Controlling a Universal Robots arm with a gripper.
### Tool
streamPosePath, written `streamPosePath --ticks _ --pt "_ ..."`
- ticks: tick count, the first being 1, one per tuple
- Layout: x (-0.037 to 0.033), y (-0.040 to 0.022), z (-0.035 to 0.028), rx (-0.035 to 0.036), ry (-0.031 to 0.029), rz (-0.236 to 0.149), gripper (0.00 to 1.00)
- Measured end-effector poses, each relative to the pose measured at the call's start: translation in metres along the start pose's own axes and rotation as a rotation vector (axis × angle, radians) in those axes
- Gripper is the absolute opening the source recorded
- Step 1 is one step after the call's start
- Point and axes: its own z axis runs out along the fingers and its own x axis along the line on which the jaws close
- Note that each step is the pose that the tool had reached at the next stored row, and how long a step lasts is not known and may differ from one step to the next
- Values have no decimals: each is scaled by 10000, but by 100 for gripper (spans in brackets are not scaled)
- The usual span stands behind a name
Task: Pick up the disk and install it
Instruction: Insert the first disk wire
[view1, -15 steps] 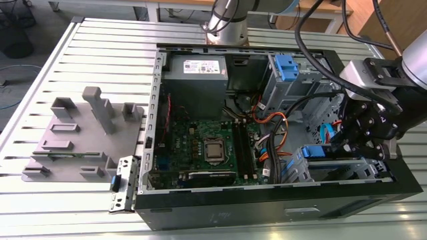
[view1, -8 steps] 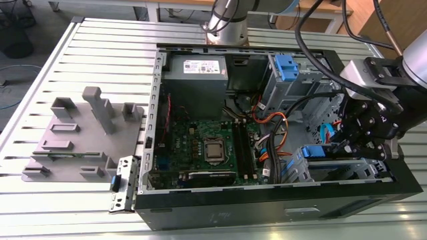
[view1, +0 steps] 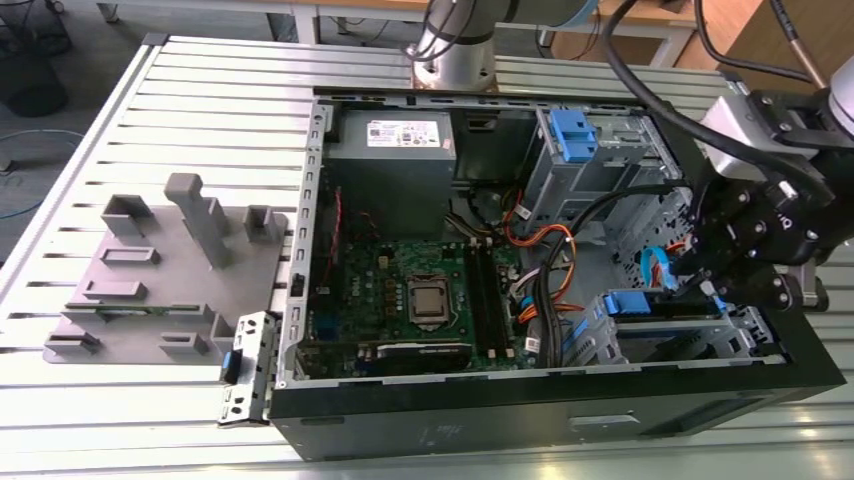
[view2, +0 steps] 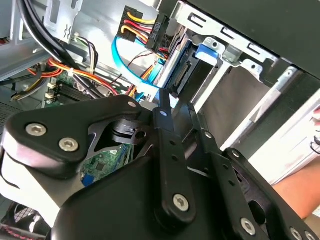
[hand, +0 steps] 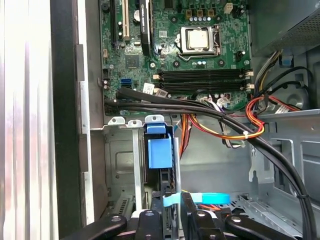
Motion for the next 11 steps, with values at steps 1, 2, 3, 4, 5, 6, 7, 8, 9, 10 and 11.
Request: streamPosePath --ticks 1,2,3,4,5,6,7,8,9,10,11 --pt "-1 1 -24 0 0 0 29" --pt "-2 2 -44 0 1 0 29" --pt "-2 2 -54 0 2 0 29" --pt "-2 2 -54 0 -1 0 29" --pt "-3 2 -54 0 -3 0 29" --pt "-3 0 -54 0 -2 -1 29" --pt "-3 -8 -56 0 1 -1 29" --pt "-3 -17 -56 0 1 -1 29" --pt "-3 -27 -56 0 0 0 29" --pt "-4 -39 -56 -1 0 0 29" --pt "-5 -48 -57 -1 1 0 29"
